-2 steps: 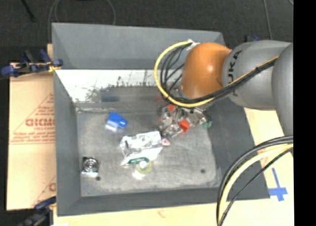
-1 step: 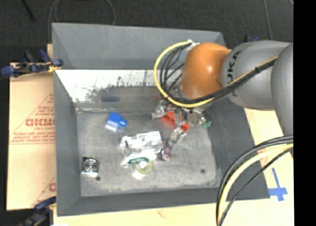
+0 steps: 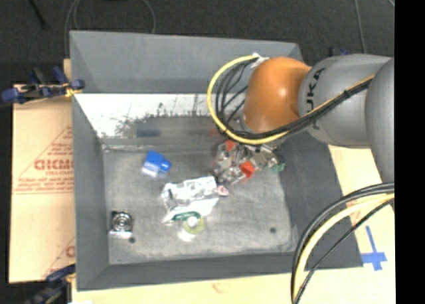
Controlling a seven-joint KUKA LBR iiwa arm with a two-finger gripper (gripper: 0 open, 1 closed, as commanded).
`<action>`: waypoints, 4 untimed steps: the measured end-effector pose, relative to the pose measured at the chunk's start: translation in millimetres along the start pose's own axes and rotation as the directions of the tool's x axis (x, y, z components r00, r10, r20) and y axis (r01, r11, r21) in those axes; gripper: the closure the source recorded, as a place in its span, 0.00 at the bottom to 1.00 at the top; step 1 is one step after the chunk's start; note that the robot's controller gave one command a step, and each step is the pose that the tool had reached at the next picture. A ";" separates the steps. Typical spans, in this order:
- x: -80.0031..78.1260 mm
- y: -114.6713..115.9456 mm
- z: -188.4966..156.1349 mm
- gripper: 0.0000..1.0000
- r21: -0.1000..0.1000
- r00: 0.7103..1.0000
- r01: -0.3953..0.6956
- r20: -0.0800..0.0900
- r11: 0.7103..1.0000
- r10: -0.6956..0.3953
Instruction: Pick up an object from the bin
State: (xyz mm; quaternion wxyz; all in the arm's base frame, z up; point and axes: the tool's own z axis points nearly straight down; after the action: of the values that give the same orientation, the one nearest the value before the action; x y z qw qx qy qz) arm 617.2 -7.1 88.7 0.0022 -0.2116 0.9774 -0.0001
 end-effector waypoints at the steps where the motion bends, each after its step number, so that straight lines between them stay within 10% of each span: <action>1: -1.0 0.4 1.4 0.00 0.002 1.000 -0.001 0.008 1.000 0.001; 2: -0.1 0.1 0.0 1.00 0.000 1.000 -0.001 0.000 1.000 0.001; 3: -1.1 0.3 1.3 0.00 0.002 1.000 -0.002 0.008 1.000 0.002; 4: -0.1 0.1 0.1 1.00 0.000 1.000 -0.002 0.000 1.000 0.002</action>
Offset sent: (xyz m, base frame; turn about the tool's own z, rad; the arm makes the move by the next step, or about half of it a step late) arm 0.0000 0.0000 0.0000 0.0000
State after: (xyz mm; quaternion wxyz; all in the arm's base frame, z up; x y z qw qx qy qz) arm 617.2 -6.9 88.6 0.0024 -0.2107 0.9776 0.0000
